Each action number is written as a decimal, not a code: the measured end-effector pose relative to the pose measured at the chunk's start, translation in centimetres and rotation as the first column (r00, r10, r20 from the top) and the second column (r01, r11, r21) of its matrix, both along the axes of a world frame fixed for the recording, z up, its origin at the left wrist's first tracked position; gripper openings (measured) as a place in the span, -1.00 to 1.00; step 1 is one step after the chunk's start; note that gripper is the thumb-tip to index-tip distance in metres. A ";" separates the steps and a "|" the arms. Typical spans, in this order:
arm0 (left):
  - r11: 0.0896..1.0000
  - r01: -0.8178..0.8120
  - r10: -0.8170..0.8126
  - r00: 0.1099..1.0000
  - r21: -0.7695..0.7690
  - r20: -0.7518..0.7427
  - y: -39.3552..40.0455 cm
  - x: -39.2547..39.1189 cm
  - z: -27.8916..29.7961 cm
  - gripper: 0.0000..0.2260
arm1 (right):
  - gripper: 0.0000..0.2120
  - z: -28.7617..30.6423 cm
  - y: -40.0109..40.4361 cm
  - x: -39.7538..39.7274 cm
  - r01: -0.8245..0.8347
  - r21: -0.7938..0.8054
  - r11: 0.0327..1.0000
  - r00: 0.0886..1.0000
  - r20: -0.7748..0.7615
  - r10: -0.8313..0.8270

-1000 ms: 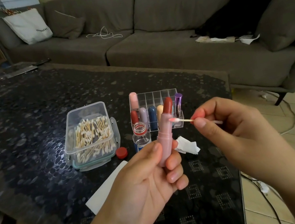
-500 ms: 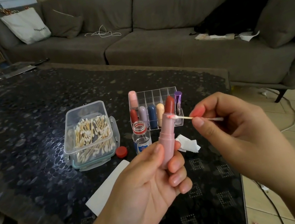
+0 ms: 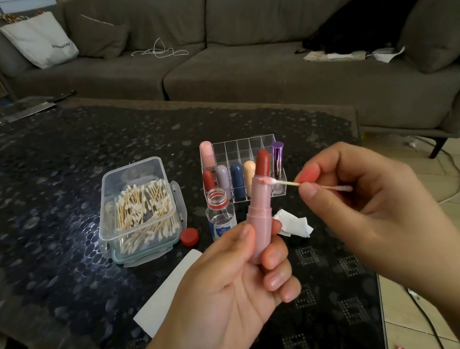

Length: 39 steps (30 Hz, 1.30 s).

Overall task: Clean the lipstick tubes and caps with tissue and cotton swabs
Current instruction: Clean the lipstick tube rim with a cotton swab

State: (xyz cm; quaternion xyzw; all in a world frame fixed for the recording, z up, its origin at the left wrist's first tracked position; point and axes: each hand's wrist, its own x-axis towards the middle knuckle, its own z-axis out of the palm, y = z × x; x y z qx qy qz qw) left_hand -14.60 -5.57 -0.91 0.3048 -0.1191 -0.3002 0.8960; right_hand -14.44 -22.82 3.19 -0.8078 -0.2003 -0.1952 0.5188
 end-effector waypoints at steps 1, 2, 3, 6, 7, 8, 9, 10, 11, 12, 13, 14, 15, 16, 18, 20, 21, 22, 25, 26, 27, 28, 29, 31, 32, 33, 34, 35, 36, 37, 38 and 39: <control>1.000 -0.005 0.005 1.000 0.001 -0.003 0.0 0.0 0.1 -0.76 | -0.92 0.0 0.0 0.0 0.006 -0.015 1.000 1.000 0.001 -0.006; 1.000 -0.017 0.017 1.000 0.008 -0.006 -0.1 -0.1 0.1 -0.76 | -0.93 -0.1 0.0 0.0 0.011 -0.032 0.999 1.000 0.003 -0.010; 0.999 -0.037 0.037 0.999 0.023 -0.010 -0.1 -0.2 0.3 -0.77 | -0.95 -0.1 0.0 -0.1 0.009 -0.049 0.999 1.000 0.003 -0.009; 0.988 -0.124 0.127 0.991 0.090 -0.034 -0.4 -0.3 0.7 -0.78 | -0.97 -0.2 0.1 -0.1 -0.009 -0.092 0.996 1.000 -0.019 0.007; 0.982 -0.149 0.154 0.987 0.113 -0.038 -0.5 -0.4 0.8 -0.78 | -0.97 -0.2 0.1 -0.1 -0.011 -0.094 0.995 1.000 -0.023 0.009; 0.977 -0.168 0.174 0.984 0.130 -0.038 -0.6 -0.4 0.9 -0.76 | -0.97 -0.2 0.1 -0.1 -0.009 -0.092 0.996 1.000 -0.021 0.007; 0.972 -0.182 0.189 0.981 0.146 -0.033 -0.7 -0.5 1.0 -0.73 | -0.97 -0.1 0.2 -0.1 -0.005 -0.081 0.997 1.000 -0.013 0.004; 0.968 -0.195 0.201 0.979 0.161 -0.026 -0.7 -0.5 0.9 -0.72 | -0.96 -0.1 0.1 -0.1 0.002 -0.062 0.998 1.000 -0.005 -0.003; 0.963 -0.204 0.210 0.977 0.177 -0.020 -0.7 -0.5 0.9 -0.72 | -0.96 0.0 0.1 -0.1 0.010 -0.043 0.999 1.000 0.001 -0.010; 0.960 -0.209 0.216 0.976 0.188 -0.018 -0.8 -0.6 0.8 -0.73 | -0.95 0.1 0.1 -0.1 0.019 -0.029 0.999 1.000 0.005 -0.019; 0.958 -0.211 0.218 0.976 0.193 -0.020 -0.8 -0.6 0.7 -0.73 | -0.94 0.2 0.0 -0.1 0.025 -0.020 0.999 1.000 0.004 -0.025; 0.958 -0.211 0.220 0.975 0.193 -0.026 -0.8 -0.7 0.7 -0.73 | -0.94 0.2 0.0 -0.1 0.030 -0.014 0.999 1.000 0.000 -0.030; 0.959 -0.211 0.221 0.975 0.190 -0.032 -0.8 -0.7 0.7 -0.74 | -0.94 0.2 0.0 -0.1 0.033 -0.014 0.999 0.999 -0.003 -0.033; 0.959 -0.214 0.224 0.974 0.186 -0.035 -0.8 -0.7 0.7 -0.76 | -0.93 0.2 0.0 -0.1 0.037 -0.023 0.999 0.999 -0.002 -0.037; 0.957 -0.222 0.233 0.972 0.189 -0.034 -0.9 -0.7 0.7 -0.78 | -0.93 0.1 0.0 -0.1 0.043 -0.046 0.998 0.999 0.003 -0.043; 0.952 -0.226 0.236 0.972 0.205 -0.023 -0.9 -0.7 0.8 -0.78 | -0.94 0.0 0.0 -0.1 0.029 -0.066 0.997 1.000 0.003 -0.029; 0.950 -0.228 0.238 0.971 0.213 -0.019 -0.9 -0.7 0.8 -0.77 | -0.95 -0.1 0.0 -0.1 0.017 -0.072 0.997 1.000 0.000 -0.017; 0.948 -0.232 0.241 0.970 0.219 -0.018 -0.9 -0.6 0.8 -0.77 | -0.94 -0.2 0.1 -0.1 0.006 -0.082 0.997 1.000 -0.002 -0.007; 0.943 -0.250 0.259 0.966 0.220 -0.012 -1.0 -0.5 0.7 -0.81 | -0.92 -0.4 0.3 -0.2 -0.012 -0.140 0.990 1.000 0.005 0.013; 0.940 -0.257 0.264 0.965 0.223 -0.003 -1.0 -0.5 0.6 -0.83 | -0.92 -0.4 0.4 -0.2 -0.013 -0.144 0.990 1.000 0.002 0.013; 0.937 -0.262 0.268 0.964 0.231 0.006 -1.0 -0.5 0.6 -0.83 | -0.92 -0.4 0.4 -0.2 -0.011 -0.134 0.991 1.000 0.000 0.011; 0.934 -0.265 0.270 0.963 0.241 0.014 -1.0 -0.5 0.6 -0.83 | -0.93 -0.3 0.4 -0.2 -0.009 -0.114 0.993 1.000 0.002 0.009; 0.931 -0.266 0.270 0.963 0.251 0.019 -1.0 -0.5 0.6 -0.83 | -0.93 -0.3 0.3 -0.2 -0.003 -0.088 0.996 1.000 0.007 0.004; 0.929 -0.265 0.270 0.963 0.258 0.016 -1.0 -0.5 0.6 -0.84 | -0.93 -0.1 0.2 -0.1 0.019 -0.053 0.998 1.000 0.025 -0.017; 0.930 -0.263 0.268 0.963 0.255 0.016 -1.0 -0.5 0.6 -0.84 | -0.93 0.0 0.1 -0.1 0.030 -0.049 0.998 0.999 0.030 -0.028; 0.931 -0.263 0.267 0.964 0.253 0.018 -1.0 -0.5 0.6 -0.84 | -0.92 0.0 0.1 -0.1 0.039 -0.054 0.998 0.999 0.030 -0.038; 0.932 -0.264 0.267 0.963 0.249 0.022 -1.0 -0.5 0.6 -0.84 | -0.92 0.0 0.1 -0.1 0.044 -0.063 0.997 0.999 0.029 -0.043; 0.932 -0.267 0.269 0.963 0.247 0.026 -1.0 -0.5 0.6 -0.84 | -0.93 0.0 0.1 -0.1 0.046 -0.071 0.996 0.999 0.028 -0.044; 0.931 -0.268 0.269 0.963 0.247 0.030 -1.0 -0.4 0.5 -0.84 | -0.94 -0.1 0.1 -0.1 0.042 -0.077 0.996 0.999 0.024 -0.040; 0.931 -0.269 0.269 0.963 0.247 0.035 -1.0 -0.4 0.5 -0.85 | -0.94 -0.2 0.2 0.0 0.035 -0.082 0.996 0.999 0.018 -0.034; 0.930 -0.272 0.271 0.962 0.246 0.040 -1.0 -0.3 0.5 -0.85 | -0.92 -0.3 0.2 0.0 0.021 -0.089 0.996 1.000 0.006 -0.021; 0.928 -0.280 0.277 0.960 0.248 0.046 -1.1 -0.3 0.5 -0.85 | -0.93 -0.4 0.3 -0.1 0.002 -0.098 0.995 1.000 -0.008 -0.003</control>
